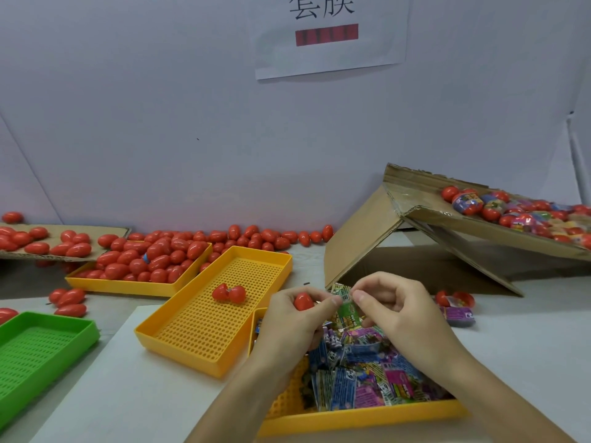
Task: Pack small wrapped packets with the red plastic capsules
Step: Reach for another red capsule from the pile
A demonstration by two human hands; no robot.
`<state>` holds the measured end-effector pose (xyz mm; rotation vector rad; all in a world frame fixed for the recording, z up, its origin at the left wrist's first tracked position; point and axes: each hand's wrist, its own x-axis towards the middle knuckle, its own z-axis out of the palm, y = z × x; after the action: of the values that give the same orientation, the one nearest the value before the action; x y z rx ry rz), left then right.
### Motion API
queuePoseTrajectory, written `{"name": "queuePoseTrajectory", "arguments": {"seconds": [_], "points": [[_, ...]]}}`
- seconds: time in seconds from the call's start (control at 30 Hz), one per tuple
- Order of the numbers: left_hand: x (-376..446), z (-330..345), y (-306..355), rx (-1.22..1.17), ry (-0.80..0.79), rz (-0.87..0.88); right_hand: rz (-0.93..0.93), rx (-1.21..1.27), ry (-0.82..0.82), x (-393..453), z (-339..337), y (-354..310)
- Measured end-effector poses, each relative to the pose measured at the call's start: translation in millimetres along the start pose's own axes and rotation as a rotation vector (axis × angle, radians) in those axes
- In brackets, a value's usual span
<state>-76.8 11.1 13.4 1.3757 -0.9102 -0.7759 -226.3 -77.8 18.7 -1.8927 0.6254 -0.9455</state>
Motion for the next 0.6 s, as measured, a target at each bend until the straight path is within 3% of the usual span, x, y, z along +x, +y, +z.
{"name": "queuePoseTrajectory", "arguments": {"seconds": [0.2, 0.37, 0.5, 0.6], "points": [[-2, 1, 1, 0.071, 0.006, 0.011, 0.054, -0.079, -0.004, 1, -2, 3], [-2, 5, -1, 0.487, 0.132, 0.148, 0.06, -0.141, 0.106, 4, -8, 6], [-4, 9, -4, 0.651, 0.092, 0.178, 0.056, -0.153, 0.108, 6, -9, 9], [-5, 7, -3, 0.633, 0.051, 0.174, 0.049, -0.166, 0.098, 6, -8, 12]]}}
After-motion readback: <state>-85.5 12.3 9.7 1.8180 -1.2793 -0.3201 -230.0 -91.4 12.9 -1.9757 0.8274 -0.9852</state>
